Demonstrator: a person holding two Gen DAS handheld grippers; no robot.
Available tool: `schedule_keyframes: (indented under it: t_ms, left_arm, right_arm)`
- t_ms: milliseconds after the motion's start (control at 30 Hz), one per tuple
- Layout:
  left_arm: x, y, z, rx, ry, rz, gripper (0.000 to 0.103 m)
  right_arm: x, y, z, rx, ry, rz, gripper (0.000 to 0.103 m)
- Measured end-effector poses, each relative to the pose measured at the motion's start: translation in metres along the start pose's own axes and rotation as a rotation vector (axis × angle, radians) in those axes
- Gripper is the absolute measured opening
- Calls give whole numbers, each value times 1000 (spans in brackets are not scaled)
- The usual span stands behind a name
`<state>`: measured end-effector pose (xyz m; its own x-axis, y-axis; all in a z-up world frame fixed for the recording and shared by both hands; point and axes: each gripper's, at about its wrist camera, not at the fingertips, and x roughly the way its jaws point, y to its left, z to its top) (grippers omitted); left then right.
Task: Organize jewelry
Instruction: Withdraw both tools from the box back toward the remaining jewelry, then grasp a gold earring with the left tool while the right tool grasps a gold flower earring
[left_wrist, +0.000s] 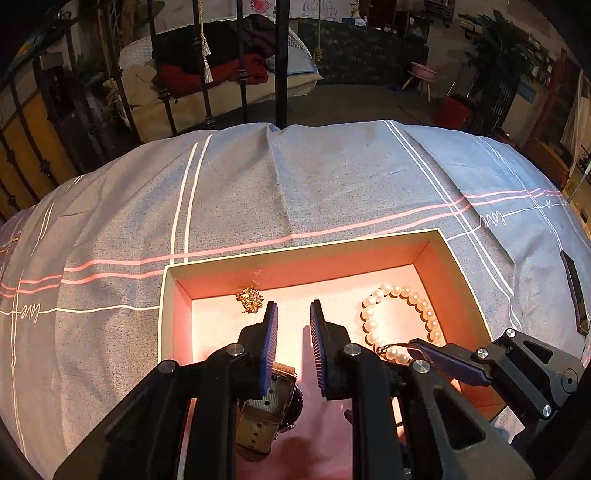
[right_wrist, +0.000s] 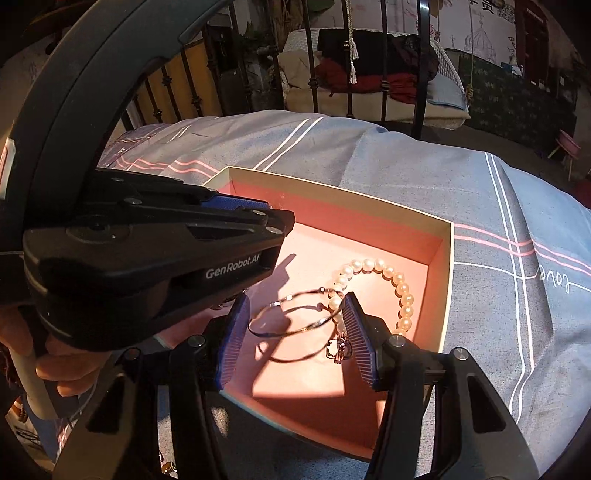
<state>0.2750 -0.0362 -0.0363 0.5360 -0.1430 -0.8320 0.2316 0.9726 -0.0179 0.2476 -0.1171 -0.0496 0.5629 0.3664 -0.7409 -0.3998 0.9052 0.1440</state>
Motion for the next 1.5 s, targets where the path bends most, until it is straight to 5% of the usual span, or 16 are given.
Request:
schedule_keyframes:
  t_ms: [233, 333, 400, 533, 667, 900, 1500]
  left_arm:
    - [-36, 9, -4, -57, -84, -19, 32]
    - [-65, 13, -15, -83, -142, -48, 42]
    - [-85, 11, -31, -83, -183, -59, 48]
    - [-106, -1, -81, -69, -202, -69, 54]
    - [-108, -17, -134, -52, -173, -63, 54]
    - [-98, -22, -183, -123, -96, -106, 54]
    - [-73, -38, -179, 22, -92, 35, 36]
  right_arm:
    - [-29, 1, -6, 10, -67, -21, 59]
    - [-59, -3, -15, 46, -134, -25, 71]
    - [-78, -6, -28, 76, -167, -19, 80]
    - [-98, -6, -64, 105, -168, -32, 80]
    - [-96, -3, -105, 119, -114, 8, 80]
    - [-98, 9, -142, 94, -87, -6, 60]
    - [-102, 10, -151, 80, -82, -10, 56]
